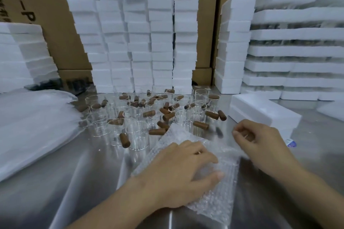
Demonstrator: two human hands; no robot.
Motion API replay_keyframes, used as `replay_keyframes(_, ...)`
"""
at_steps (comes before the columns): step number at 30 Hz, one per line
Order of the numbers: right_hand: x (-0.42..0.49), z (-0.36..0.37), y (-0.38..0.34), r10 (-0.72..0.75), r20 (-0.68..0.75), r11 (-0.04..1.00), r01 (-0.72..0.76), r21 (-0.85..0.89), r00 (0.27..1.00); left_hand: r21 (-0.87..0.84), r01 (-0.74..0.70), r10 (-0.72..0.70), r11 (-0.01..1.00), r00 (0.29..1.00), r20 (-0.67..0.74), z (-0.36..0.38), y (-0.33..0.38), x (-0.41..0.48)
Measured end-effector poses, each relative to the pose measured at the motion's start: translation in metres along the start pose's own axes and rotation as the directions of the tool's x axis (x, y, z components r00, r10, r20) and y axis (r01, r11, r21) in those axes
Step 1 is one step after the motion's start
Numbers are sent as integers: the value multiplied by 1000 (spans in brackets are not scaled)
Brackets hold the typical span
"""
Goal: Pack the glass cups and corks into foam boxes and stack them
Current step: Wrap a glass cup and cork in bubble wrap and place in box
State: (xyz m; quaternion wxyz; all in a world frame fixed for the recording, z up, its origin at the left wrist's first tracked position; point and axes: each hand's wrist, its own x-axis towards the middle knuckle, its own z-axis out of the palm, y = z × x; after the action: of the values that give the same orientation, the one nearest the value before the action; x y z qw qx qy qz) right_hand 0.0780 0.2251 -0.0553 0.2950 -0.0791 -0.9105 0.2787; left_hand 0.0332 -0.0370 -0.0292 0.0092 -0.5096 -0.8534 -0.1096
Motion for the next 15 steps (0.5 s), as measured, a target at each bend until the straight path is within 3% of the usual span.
replay_keyframes(7, 0, 13, 3, -86, 172, 996, 83, 25, 981, 49, 165, -164, 985, 986, -22, 8, 5, 3)
replay_keyframes(12, 7, 18, 4, -48, 159, 998, 40, 55, 986, 61, 270, -265, 961, 961, -84, 5, 11, 1)
replay_keyframes(15, 12, 24, -4, -88, 149, 994, 96, -50, 985, 57, 253, -239, 966, 954, -179, 3, 13, 2)
